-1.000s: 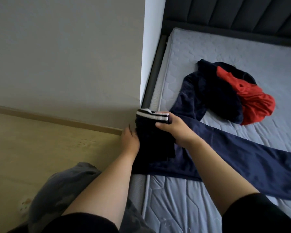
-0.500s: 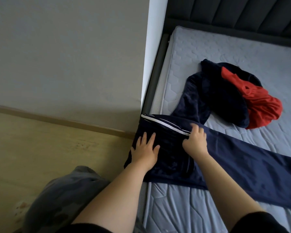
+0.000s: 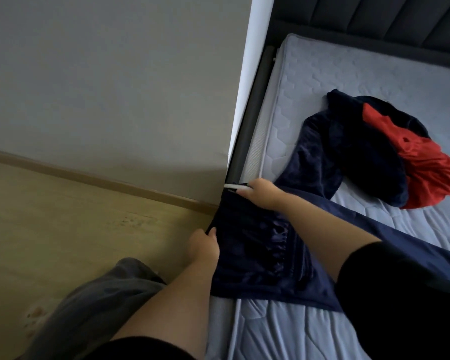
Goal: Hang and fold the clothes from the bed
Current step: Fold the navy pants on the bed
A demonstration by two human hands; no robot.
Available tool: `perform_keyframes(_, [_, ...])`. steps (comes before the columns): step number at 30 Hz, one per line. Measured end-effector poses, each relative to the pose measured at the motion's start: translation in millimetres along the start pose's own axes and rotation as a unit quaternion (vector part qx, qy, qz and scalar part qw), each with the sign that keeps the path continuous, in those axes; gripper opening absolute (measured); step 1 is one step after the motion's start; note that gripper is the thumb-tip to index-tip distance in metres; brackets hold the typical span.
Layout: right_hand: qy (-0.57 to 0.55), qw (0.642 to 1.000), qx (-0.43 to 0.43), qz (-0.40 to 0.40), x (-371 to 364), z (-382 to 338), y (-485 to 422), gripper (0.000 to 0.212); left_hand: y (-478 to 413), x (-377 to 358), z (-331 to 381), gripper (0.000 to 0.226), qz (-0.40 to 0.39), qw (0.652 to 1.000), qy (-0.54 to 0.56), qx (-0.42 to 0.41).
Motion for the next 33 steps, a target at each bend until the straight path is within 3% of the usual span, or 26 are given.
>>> perform_keyframes(4, [-0.033, 0.991, -0.084, 0.102, 16, 25, -9, 0.046, 1, 10, -9, 0.045, 0.034, 0.999, -0.034, 0.012])
perform_keyframes(7, [0.057, 0.977, -0.035, 0.202, 15, 10, 7, 0.037, 1, 4, -9, 0.034, 0.008, 1.000, 0.002, 0.012])
perform_keyframes(10, [0.072, 0.923, 0.074, 0.371, 32, -14, 55, 0.037, 5, 9, 14, 0.039, 0.052, 0.990, -0.016, -0.128])
perform_keyframes(13, [-0.017, 0.859, 0.034, 0.510, 46, 19, 116, 0.034, 30, 17, 48, 0.035, 0.108, 0.940, 0.016, -0.323])
perform_keyframes(16, [-0.190, 0.859, -0.151, 0.452, 22, 83, 147, 0.037, 58, 4, 58, 0.028, 0.083, 0.878, -0.058, -0.468])
perform_keyframes(19, [-0.349, 0.848, -0.283, 0.282, -26, 115, 153, 0.045, 66, -22, 45, 0.059, -0.040, 0.844, -0.198, -0.498])
perform_keyframes(22, [-0.354, 0.870, -0.262, 0.221, -34, 116, 151, 0.043, 68, -25, 36, 0.086, -0.099, 0.800, -0.298, -0.512])
perform_keyframes(26, [-0.356, 0.890, -0.218, 0.183, -32, 108, 143, 0.022, 85, -7, 52, 0.046, -0.020, 0.772, -0.265, -0.578])
perform_keyframes(29, [-0.352, 0.907, -0.161, 0.165, -29, 85, 133, 0.008, 90, -4, 54, 0.032, -0.036, 0.765, -0.263, -0.587])
perform_keyframes(31, [-0.323, 0.911, -0.163, 0.195, -24, 81, 128, 0.011, 88, -4, 50, 0.028, -0.064, 0.772, -0.263, -0.575])
perform_keyframes(33, [-0.283, 0.906, -0.217, 0.227, -19, 86, 131, 0.022, 82, -3, 46, 0.030, -0.080, 0.824, -0.201, -0.525])
Point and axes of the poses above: each hand's wrist, its own y-axis away from the middle knuckle, its own x-axis out of the back of the hand, z = x × y, the point moved 7 cm from there along -y, towards the middle knuckle, and after that the axes turned 8 degrees about z, right-handed, at the moved point
